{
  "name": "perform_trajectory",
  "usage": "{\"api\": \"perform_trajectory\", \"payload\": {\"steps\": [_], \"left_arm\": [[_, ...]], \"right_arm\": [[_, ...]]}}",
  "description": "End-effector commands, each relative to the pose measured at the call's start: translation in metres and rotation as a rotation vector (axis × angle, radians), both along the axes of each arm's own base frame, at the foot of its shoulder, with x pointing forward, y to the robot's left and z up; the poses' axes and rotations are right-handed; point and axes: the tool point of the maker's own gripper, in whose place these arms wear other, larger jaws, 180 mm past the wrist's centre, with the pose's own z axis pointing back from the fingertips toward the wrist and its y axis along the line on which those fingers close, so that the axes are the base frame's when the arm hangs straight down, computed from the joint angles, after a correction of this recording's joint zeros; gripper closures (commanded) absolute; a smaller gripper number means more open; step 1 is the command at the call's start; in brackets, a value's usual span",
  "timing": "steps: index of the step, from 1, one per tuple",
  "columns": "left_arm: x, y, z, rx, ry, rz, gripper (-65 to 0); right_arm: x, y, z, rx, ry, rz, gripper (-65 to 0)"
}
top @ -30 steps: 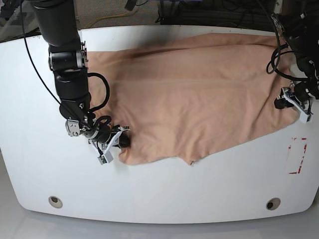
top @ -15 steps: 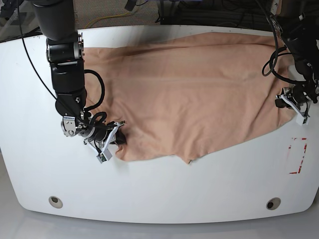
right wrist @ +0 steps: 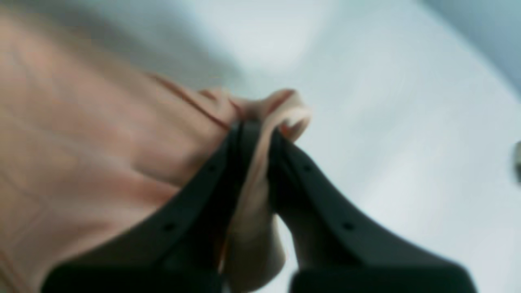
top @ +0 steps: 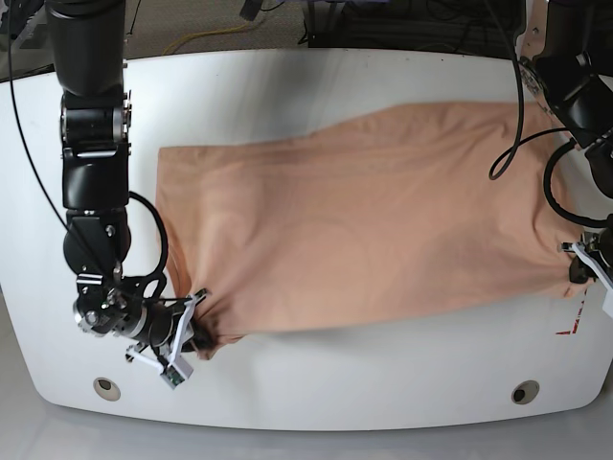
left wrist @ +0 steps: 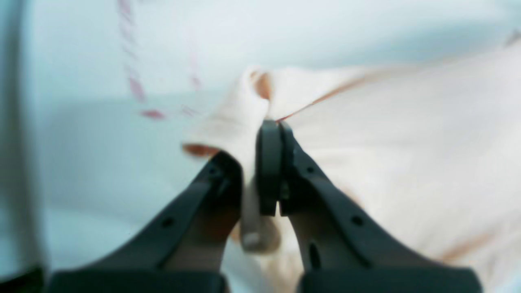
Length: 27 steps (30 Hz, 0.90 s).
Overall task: Fold the T-shirt properly
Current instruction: 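Lift the shirt by the hem and swing it over, laying it flat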
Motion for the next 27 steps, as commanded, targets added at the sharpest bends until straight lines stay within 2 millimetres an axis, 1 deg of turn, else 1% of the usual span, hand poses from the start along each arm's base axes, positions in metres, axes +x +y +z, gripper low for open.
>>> {"api": "perform_trajectory", "payload": {"steps": [1,2,3,5,7,8,9,10,11,13,14,15,18,19,21,22,23,24,25,27], "left_arm": [[0.012,0.008,0.055,0.069,-0.122,0.012,-0.3],[0.015,0.008,0.068,0.083,-0.146,0.014,-0.3],[0.018,0.008,0.086,0.098,-0.180,0.018,-0.3],[0.022,0.008,0.114,0.118,-0.237,0.025,-0.3],[0.026,0.010,0.142,0.133,-0.300,0.032,-0.3],[0.028,0.010,0.153,0.137,-0.325,0.034,-0.3],[0.031,0.010,0.171,0.139,-0.367,0.037,-0.3],[0.033,0.010,0.188,0.141,-0.407,0.041,-0.3],[0.034,0.010,0.198,0.145,-0.427,0.041,-0.3],[0.035,0.012,0.227,0.193,-0.468,0.033,-0.3],[0.037,0.008,0.238,0.222,-0.478,0.018,-0.3],[0.038,0.005,0.246,0.237,-0.489,0.009,-0.3],[0.040,-0.001,0.253,0.256,-0.497,-0.008,-0.3],[0.040,-0.002,0.253,0.255,-0.499,-0.012,-0.3],[0.040,-0.002,0.251,0.255,-0.494,-0.012,-0.3],[0.040,-0.001,0.248,0.254,-0.487,-0.012,-0.3],[0.040,-0.001,0.238,0.251,-0.467,-0.014,-0.3],[0.040,-0.001,0.224,0.250,-0.434,-0.017,-0.1],[0.039,-0.001,0.215,0.250,-0.413,-0.020,-0.1],[0.034,-0.002,0.202,0.269,-0.389,-0.023,0.0]], "right_arm": [[0.023,-0.017,0.059,-0.024,-0.112,-0.030,0.0],[0.027,-0.022,0.071,-0.036,-0.129,-0.038,0.0],[0.032,-0.028,0.088,-0.051,-0.152,-0.049,0.0],[0.039,-0.036,0.117,-0.072,-0.188,-0.064,0.0],[0.046,-0.043,0.148,-0.093,-0.227,-0.081,0.0],[0.048,-0.047,0.162,-0.103,-0.243,-0.090,0.0],[0.050,-0.052,0.180,-0.116,-0.264,-0.102,0.0],[0.051,-0.057,0.199,-0.131,-0.284,-0.116,0.0],[0.052,-0.058,0.210,-0.137,-0.296,-0.122,0.0],[0.052,-0.066,0.239,-0.157,-0.324,-0.144,0.0],[0.050,-0.073,0.252,-0.175,-0.331,-0.163,0.0],[0.049,-0.079,0.259,-0.188,-0.330,-0.177,0.0],[0.044,-0.088,0.274,-0.217,-0.324,-0.207,0.0],[0.039,-0.094,0.280,-0.216,-0.334,-0.226,0.0],[0.029,-0.103,0.280,-0.211,-0.339,-0.257,0.0],[0.024,-0.106,0.276,-0.213,-0.335,-0.267,0.0],[0.018,-0.110,0.270,-0.216,-0.330,-0.282,0.0],[0.010,-0.114,0.262,-0.227,-0.322,-0.298,0.0],[0.005,-0.115,0.254,-0.234,-0.314,-0.305,0.0],[-0.008,-0.118,0.228,-0.254,-0.284,-0.318,0.0]]}}
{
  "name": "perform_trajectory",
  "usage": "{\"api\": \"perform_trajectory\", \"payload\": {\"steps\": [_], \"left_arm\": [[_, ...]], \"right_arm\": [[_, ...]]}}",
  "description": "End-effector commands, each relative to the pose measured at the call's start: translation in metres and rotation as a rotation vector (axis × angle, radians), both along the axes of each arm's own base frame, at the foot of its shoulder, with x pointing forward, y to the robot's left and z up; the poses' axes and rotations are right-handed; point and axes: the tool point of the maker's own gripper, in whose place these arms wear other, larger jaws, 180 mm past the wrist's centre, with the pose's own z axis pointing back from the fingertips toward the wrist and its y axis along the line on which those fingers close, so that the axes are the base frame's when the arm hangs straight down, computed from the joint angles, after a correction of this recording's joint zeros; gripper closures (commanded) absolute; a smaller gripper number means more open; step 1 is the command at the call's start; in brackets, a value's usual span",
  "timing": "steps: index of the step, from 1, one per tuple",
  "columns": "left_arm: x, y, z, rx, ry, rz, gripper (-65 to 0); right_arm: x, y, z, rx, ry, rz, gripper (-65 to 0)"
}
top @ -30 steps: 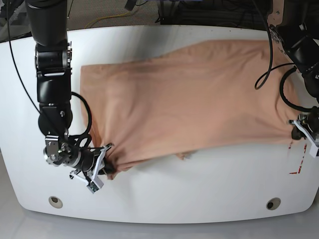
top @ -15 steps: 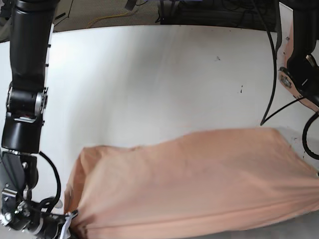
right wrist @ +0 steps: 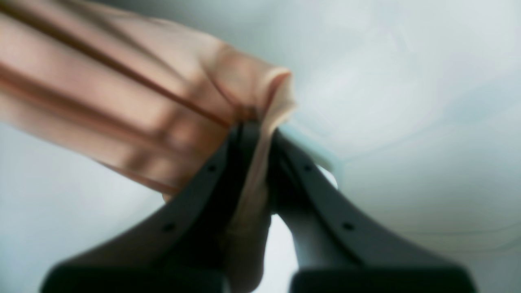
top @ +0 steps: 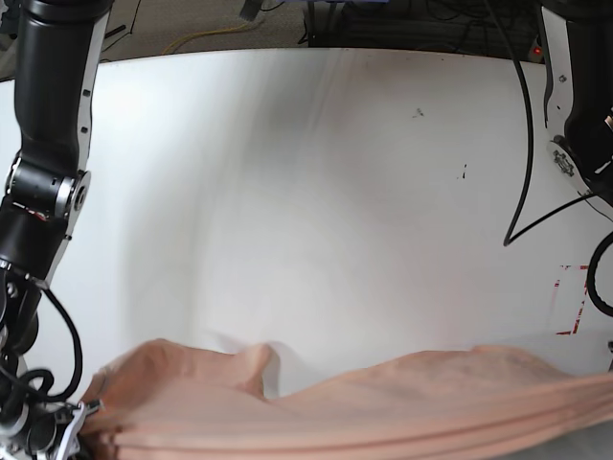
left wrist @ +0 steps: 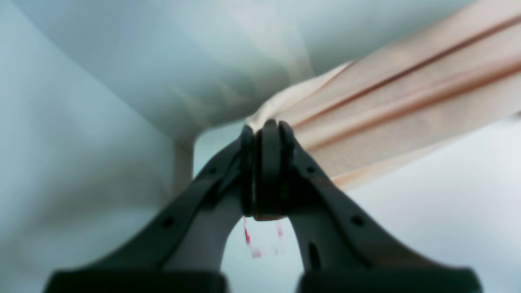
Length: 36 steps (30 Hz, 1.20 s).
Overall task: Fold the T-shirt properly
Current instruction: 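Lift the shirt by the hem and swing it over, laying it flat, then pull the held edge taut with both grippers to smooth the shirt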
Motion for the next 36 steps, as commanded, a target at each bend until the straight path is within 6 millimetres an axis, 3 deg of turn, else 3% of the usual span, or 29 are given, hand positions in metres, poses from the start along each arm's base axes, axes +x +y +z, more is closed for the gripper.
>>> {"api": "perform_trajectory", "payload": {"steps": [1,5,7,11,18,23,28,32,36], "left_arm": [[-0.013,0.011,0.008,0.065,-0.017,0.052,0.0],[-0.036,0.010,-0.039,0.106,0.072,0.067,0.0],[-0.053,0.010,-0.070,0.125,0.142,0.073,0.0],[-0.083,0.009,-0.127,0.110,0.270,0.082,0.0],[-0.146,0.019,-0.207,0.092,0.478,0.103,-0.1],[-0.187,0.015,-0.247,0.088,0.587,0.075,-0.3],[-0.216,0.012,-0.270,0.084,0.658,0.055,-0.3],[-0.236,0.009,-0.283,0.077,0.694,0.036,-0.4],[-0.255,0.009,-0.293,0.079,0.744,0.030,-0.4]], "right_arm": [[-0.017,-0.018,0.002,-0.051,-0.026,-0.066,0.0],[-0.047,-0.019,-0.063,-0.053,0.051,-0.077,0.0],[-0.065,-0.012,-0.105,-0.018,0.114,-0.076,0.0],[-0.101,-0.010,-0.167,0.037,0.222,-0.101,0.0],[-0.163,0.009,-0.243,0.105,0.376,-0.117,0.0],[-0.210,0.020,-0.289,0.156,0.497,-0.140,0.0],[-0.249,0.026,-0.321,0.189,0.602,-0.164,0.0],[-0.280,0.027,-0.332,0.192,0.651,-0.192,0.0],[-0.304,0.029,-0.338,0.176,0.689,-0.194,-6.3]]}}
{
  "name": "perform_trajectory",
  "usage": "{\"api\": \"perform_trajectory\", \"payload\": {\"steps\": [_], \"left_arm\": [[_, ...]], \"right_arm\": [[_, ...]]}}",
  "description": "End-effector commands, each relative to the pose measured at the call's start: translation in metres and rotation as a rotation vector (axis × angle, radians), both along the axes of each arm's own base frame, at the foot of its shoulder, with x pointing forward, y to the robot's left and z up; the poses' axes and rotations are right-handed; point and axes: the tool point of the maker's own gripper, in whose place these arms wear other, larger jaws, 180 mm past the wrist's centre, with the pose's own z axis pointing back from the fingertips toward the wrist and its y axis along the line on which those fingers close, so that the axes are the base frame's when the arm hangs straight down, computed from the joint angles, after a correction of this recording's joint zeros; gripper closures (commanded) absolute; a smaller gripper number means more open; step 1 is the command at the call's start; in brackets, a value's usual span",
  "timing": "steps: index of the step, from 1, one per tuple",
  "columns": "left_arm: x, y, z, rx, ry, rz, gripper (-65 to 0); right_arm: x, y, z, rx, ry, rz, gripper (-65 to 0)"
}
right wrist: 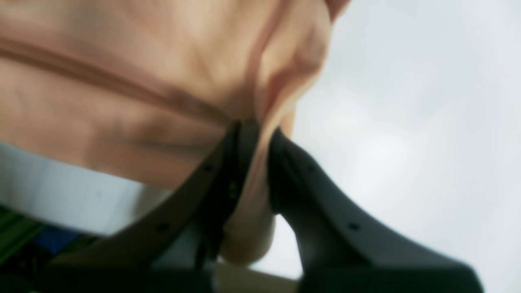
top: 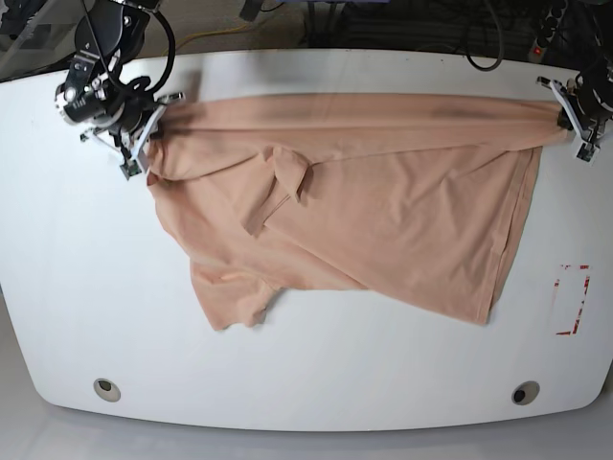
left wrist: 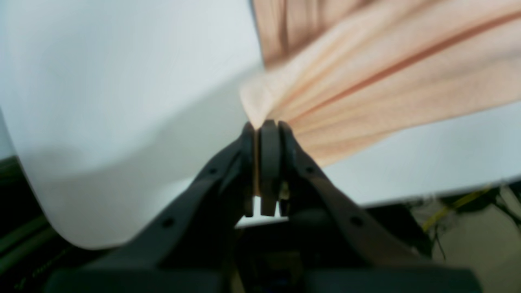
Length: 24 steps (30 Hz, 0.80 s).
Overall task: Fold the T-shirt properly
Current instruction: 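Pull the held edge taut with both grippers to smooth the shirt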
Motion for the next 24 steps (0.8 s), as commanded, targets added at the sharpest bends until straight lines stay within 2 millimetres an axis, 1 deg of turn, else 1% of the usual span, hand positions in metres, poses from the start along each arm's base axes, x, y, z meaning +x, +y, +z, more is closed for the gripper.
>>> {"api": "perform_trajectory", "payload": {"steps": [1,5,7,8,10,11,12,13,14,15,16,19,21,23,24], "left_arm": [[0.000,0.005,0.007,0.023,-0.013,-0.013,-0.4],[-0.010,0.004,0.002,0.021,0.019,-0.019,-0.6],[-0.012,0.003,0.001,0.021,0.026,-0.022,-3.1],[-0.012,0.003,0.000,0.021,0.027,-0.023,-6.8],[-0.011,0.000,-0.002,0.016,0.032,-0.033,-17.2],[-0.011,-0.001,-0.002,0.013,0.032,-0.034,-25.3],[-0.010,-0.001,-0.001,0.010,0.028,-0.032,-31.0],[-0.010,0.000,0.000,0.012,0.023,-0.029,-35.3],[-0.009,0.000,0.002,0.015,0.018,-0.028,-39.4],[-0.008,0.000,0.004,0.014,0.010,-0.025,-43.3],[-0.003,0.000,0.007,0.014,-0.006,-0.025,-45.4],[0.016,-0.003,0.017,-0.009,-0.069,-0.024,-45.8],[0.027,-0.006,0.023,-0.029,-0.106,-0.028,-45.8],[0.033,-0.009,0.028,-0.044,-0.130,-0.035,-45.8],[0.040,-0.011,0.032,-0.055,-0.154,-0.039,-45.8]], "right_arm": [[-0.003,-0.004,0.009,-0.023,-0.023,0.008,-8.2],[-0.024,-0.001,0.001,-0.018,0.023,0.013,-15.2],[-0.031,0.002,0.000,0.020,0.025,0.009,-20.5],[-0.033,0.002,0.002,0.043,0.017,-0.002,-24.3],[-0.032,0.001,0.008,0.095,-0.015,-0.031,-31.5],[-0.031,-0.001,0.013,0.128,-0.040,-0.052,-36.5],[-0.029,-0.005,0.017,0.143,-0.061,-0.070,-40.9],[-0.027,-0.009,0.021,0.152,-0.078,-0.079,-44.2],[-0.022,-0.012,0.026,0.158,-0.101,-0.084,-47.4],[-0.013,-0.016,0.033,0.161,-0.133,-0.085,-50.7],[-0.004,-0.020,0.039,0.154,-0.159,-0.083,-54.1],[0.014,-0.031,0.050,0.111,-0.194,-0.082,-57.7],[0.031,-0.036,0.057,0.081,-0.226,-0.085,-57.9],[0.047,-0.042,0.061,0.067,-0.244,-0.100,-57.7],[0.058,-0.046,0.061,0.065,-0.251,-0.114,-57.7]]}}
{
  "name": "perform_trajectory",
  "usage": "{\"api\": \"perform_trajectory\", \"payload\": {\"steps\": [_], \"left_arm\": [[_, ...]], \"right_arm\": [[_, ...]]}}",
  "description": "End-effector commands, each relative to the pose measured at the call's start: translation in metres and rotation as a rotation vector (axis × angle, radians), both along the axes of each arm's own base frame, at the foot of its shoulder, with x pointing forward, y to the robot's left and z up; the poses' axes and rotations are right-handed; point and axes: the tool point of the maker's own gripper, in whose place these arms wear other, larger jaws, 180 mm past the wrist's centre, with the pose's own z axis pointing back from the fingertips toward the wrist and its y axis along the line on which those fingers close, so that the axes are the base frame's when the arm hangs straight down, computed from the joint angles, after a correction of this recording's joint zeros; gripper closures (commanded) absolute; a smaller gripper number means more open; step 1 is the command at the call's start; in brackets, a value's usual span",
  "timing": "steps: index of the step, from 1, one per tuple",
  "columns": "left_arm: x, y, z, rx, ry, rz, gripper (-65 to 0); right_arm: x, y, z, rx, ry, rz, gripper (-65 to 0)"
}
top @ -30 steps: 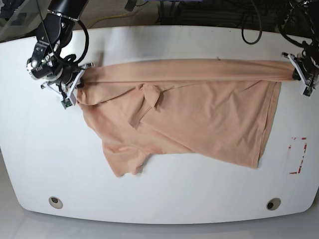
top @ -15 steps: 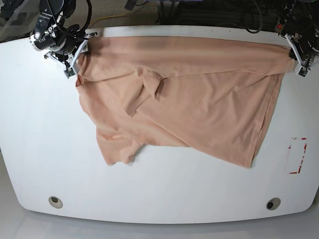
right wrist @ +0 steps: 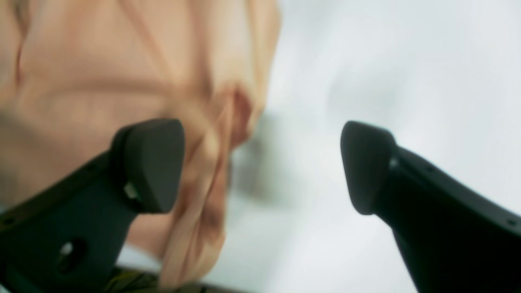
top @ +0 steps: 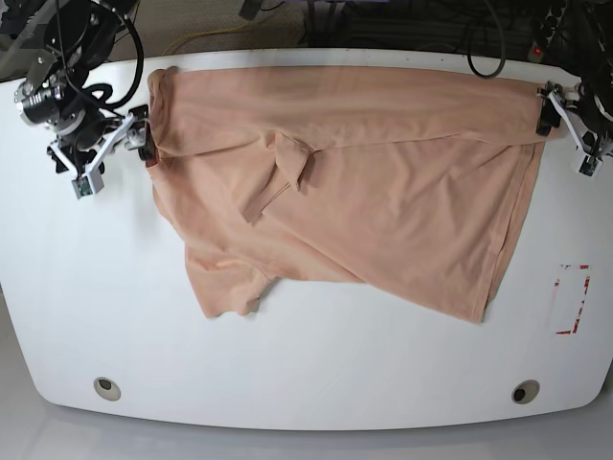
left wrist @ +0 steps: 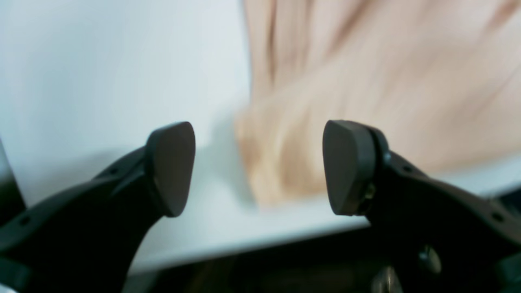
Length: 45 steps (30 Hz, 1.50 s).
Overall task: Fold the T-shirt properly
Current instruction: 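Pull the held edge taut with both grippers to smooth the shirt, then release the edge and grasp the shirt's side edges with both grippers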
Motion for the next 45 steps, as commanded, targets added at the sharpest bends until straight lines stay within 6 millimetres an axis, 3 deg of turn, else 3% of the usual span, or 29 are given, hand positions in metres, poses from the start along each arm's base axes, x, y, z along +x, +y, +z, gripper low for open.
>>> {"api": "perform_trajectory", "payload": {"steps": [1,5,11,16,20,28,30,32,36,38,41,45], "left_arm": [[0.016,0.001,0.017,0.010,-0.057,-0.015,-45.8],[0.033,0.005,0.029,0.033,-0.090,-0.005,-45.8],[0.054,0.017,0.045,0.087,-0.118,0.033,-45.8],[0.069,0.014,0.050,0.135,-0.129,0.015,-46.3],[0.083,0.009,0.054,0.155,-0.149,0.023,-46.5],[0.111,0.004,0.042,0.107,-0.151,0.103,-46.7],[0.118,0.003,0.039,0.087,-0.151,0.116,-46.7],[0.124,0.005,0.038,0.074,-0.151,0.145,-46.7],[0.140,0.003,0.033,0.009,-0.161,0.212,-46.7],[0.148,-0.001,0.031,-0.030,-0.187,0.226,-46.7],[0.158,-0.006,0.020,-0.085,-0.197,0.235,-46.7],[0.182,-0.027,0.004,-0.155,-0.185,0.215,-46.7]], "right_arm": [[0.021,-0.010,0.002,-0.011,-0.008,-0.020,-57.7],[0.051,-0.015,-0.008,0.020,0.020,-0.030,-57.5],[0.073,-0.015,-0.035,0.132,0.094,-0.062,-57.5],[0.077,-0.006,-0.044,0.177,0.115,-0.060,-57.5],[0.079,0.020,-0.052,0.193,0.138,-0.006,-57.5],[0.081,0.043,-0.065,0.237,0.144,0.013,-56.3],[0.081,0.044,-0.070,0.249,0.150,0.009,-51.0],[0.083,0.045,-0.071,0.262,0.136,0.005,-41.1],[0.085,0.047,-0.073,0.271,0.126,0.003,-11.7],[0.086,0.047,-0.072,0.268,0.123,0.005,-0.3],[0.086,0.047,-0.071,0.268,0.119,0.006,0.0],[0.086,0.047,-0.071,0.268,0.119,0.006,0.0]]}}
